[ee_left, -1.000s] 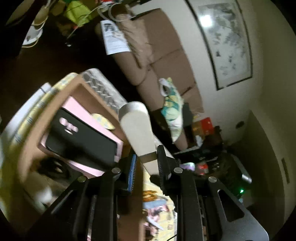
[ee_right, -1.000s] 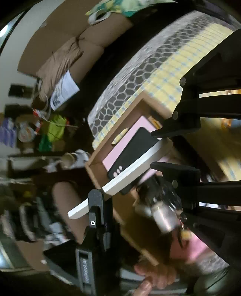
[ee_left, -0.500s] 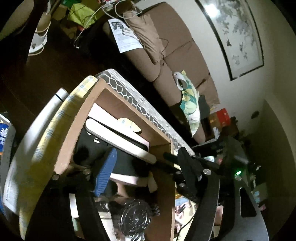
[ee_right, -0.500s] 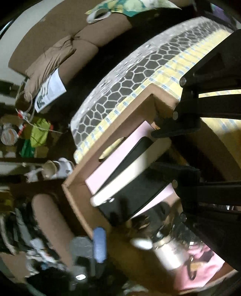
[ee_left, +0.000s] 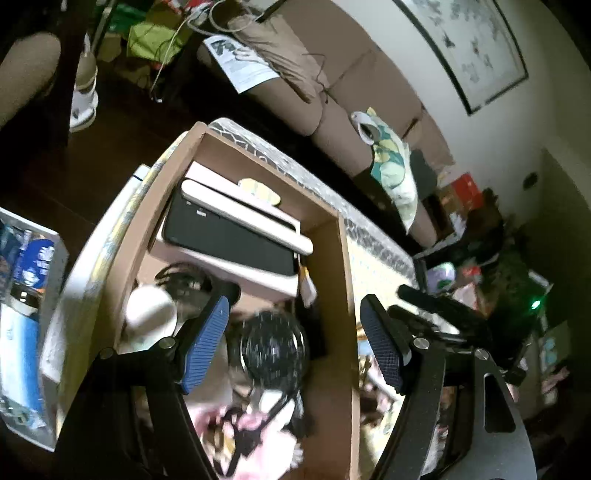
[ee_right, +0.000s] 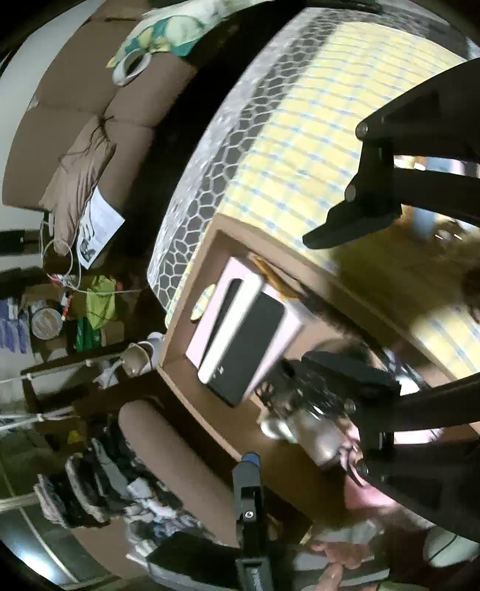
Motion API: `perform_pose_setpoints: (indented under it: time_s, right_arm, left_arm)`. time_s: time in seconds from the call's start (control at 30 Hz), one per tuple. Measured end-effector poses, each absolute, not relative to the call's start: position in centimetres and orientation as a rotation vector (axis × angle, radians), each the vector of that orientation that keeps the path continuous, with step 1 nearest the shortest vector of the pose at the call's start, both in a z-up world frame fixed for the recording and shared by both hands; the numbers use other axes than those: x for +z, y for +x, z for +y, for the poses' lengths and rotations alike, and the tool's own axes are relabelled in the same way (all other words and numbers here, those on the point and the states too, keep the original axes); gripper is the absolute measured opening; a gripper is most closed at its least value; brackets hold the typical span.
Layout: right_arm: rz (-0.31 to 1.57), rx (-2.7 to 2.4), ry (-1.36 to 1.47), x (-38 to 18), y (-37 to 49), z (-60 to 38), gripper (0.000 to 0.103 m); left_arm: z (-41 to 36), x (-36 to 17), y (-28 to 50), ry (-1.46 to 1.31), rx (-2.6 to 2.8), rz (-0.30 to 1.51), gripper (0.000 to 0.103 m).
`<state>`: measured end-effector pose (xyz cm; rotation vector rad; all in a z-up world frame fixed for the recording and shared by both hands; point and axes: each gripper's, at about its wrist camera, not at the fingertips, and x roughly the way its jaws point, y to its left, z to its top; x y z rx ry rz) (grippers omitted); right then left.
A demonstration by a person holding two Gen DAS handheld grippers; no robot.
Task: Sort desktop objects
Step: 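Withdraw both grippers from the box back over the bed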
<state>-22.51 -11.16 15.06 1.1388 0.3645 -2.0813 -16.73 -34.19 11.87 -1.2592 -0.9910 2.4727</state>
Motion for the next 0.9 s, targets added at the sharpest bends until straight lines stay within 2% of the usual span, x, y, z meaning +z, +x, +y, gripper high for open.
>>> perform_pose_setpoints:
  time_s: [0.07,0.13,0.27,0.3,0.33,0.37,0.67,0.9]
  right_arm:
    - [0.32,-2.099,1.14,15.6,-20.9,-9.8,0.069]
    - [0.275,-2.12,1.136,16.4,-19.0,-8.3,0.077]
    - [0.236,-2.111,1.158,17.2,-15.5,-6.1,0.092]
    - [0.229,-2.108,1.165,17.3,-14.6,-5.4,0.1]
    - [0.223,-2.111,1.169,17.5,-13.7,-4.7,0.103]
    - [0.221,-2.119,1.171,17.7,-12.7,-3.9,0.103]
    - [0.175,-2.234,1.144,20.3,-5.4,2.3,0.103]
    - [0.126,-2.286,1.101,22.0,-0.8,5.2,0.103]
  left_arm:
    - [-33.0,12.9,-15.2,-1.278,2.501,-0.916,0.072]
    - [-31.7,13.9,-13.5,-1.285,2.531,-0.843,0.078]
    - [-29.4,15.9,-10.0,-1.279,2.57,-0.734,0.093]
    - [-28.7,16.6,-8.9,-1.272,2.582,-0.696,0.096]
    - [-28.1,17.1,-8.1,-1.269,2.593,-0.664,0.1]
    - [-27.6,17.6,-7.3,-1.268,2.604,-0.631,0.103]
    - [-22.3,21.5,0.0,-1.243,2.708,-0.327,0.103]
    - [-19.2,23.6,4.3,-1.187,2.735,-0.223,0.103]
